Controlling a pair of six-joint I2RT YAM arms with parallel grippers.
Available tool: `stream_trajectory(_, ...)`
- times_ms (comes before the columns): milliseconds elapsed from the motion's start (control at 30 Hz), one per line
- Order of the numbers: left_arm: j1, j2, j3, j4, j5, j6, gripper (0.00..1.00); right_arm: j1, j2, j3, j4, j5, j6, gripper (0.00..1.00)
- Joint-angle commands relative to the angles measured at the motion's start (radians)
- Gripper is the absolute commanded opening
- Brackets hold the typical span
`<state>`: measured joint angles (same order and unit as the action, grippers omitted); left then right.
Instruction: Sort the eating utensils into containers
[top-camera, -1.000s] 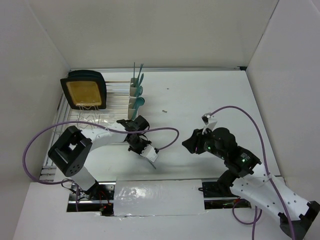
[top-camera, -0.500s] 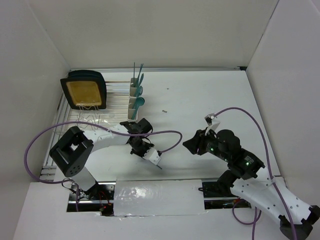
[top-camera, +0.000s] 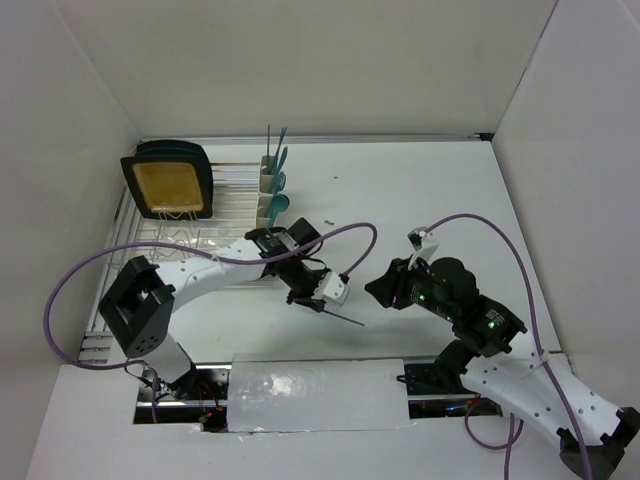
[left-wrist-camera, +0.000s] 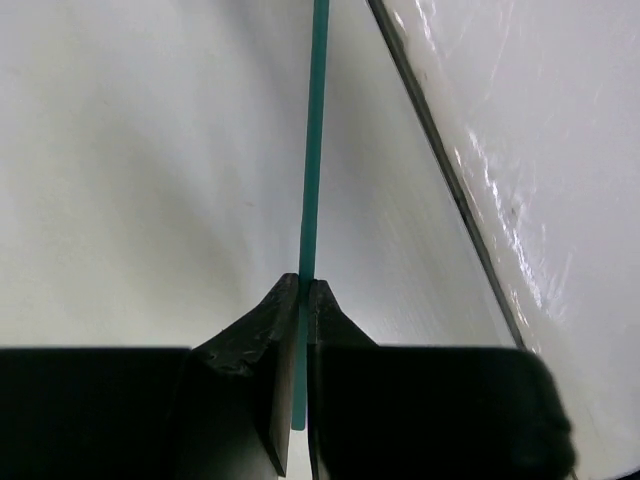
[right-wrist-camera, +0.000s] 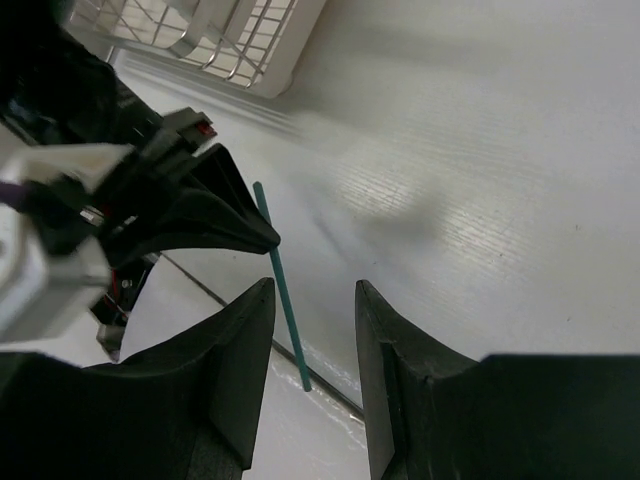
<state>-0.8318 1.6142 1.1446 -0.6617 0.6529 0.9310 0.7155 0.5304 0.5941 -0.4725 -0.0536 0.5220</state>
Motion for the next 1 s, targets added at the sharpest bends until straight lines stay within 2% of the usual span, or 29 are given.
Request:
stream_trajectory(0,0.069,-0.089,0.006,0.108,0.165,-0.142,0.00,-0.005,-0.024,0.032,-0.009,0.034,0.016,0.45)
stream_trajectory(167,0.170,-0.264,-0.013,0.321,0.264,-0.246,0.00,-0.001,-0.026,0.102,-0.049,0.095,0.036,0.48)
stream_trajectory(267,0.293,-0.296,0.021,0.439,0.373,-0.370,0.00,-0.004,-0.009,0.172,-0.100,0.171,0.061,0.50)
stream_trajectory(300,0.287,-0.303,0.029,0.467,0.399,-0.408,0.00,-0.001,-0.004,0.190,-0.118,0.202,0.090,0.49)
stream_trajectory(333,0.337,-0.307,0.046,0.525,0.436,-0.456,0.00,-0.004,-0.003,0.202,-0.147,0.237,0.099,0.53)
stream_trajectory(367,0.356,-0.313,0.052,0.559,0.438,-0.477,0.00,-0.002,-0.004,0.202,-0.158,0.311,0.119,0.57)
stream_trajectory(433,0.399,-0.316,0.067,0.629,0.432,-0.512,0.00,-0.004,-0.026,0.211,-0.158,0.360,0.139,0.68)
stream_trajectory(467,0.420,-0.315,0.067,0.721,0.426,-0.564,0.00,-0.004,-0.027,0.202,-0.158,0.374,0.139,0.76)
stream_trajectory(500,0.478,-0.315,0.081,0.766,0.425,-0.598,0.00,-0.001,-0.033,0.202,-0.158,0.374,0.141,0.79)
stream_trajectory(533,0.474,-0.301,0.095,0.815,0.425,-0.636,0.00,-0.002,-0.035,0.193,-0.146,0.374,0.145,0.82)
stream_trajectory(567,0.540,-0.281,0.110,0.906,0.422,-0.728,0.00,-0.004,-0.026,0.182,-0.131,0.374,0.159,0.84)
stream_trajectory(767,0.664,-0.171,0.213,1.123,0.383,-0.979,0.00,-0.002,0.048,0.159,-0.081,0.354,0.194,0.87)
stream_trajectory(967,0.708,-0.053,0.266,1.228,0.262,-1.011,0.00,-0.004,0.124,0.150,-0.032,0.373,0.188,0.89)
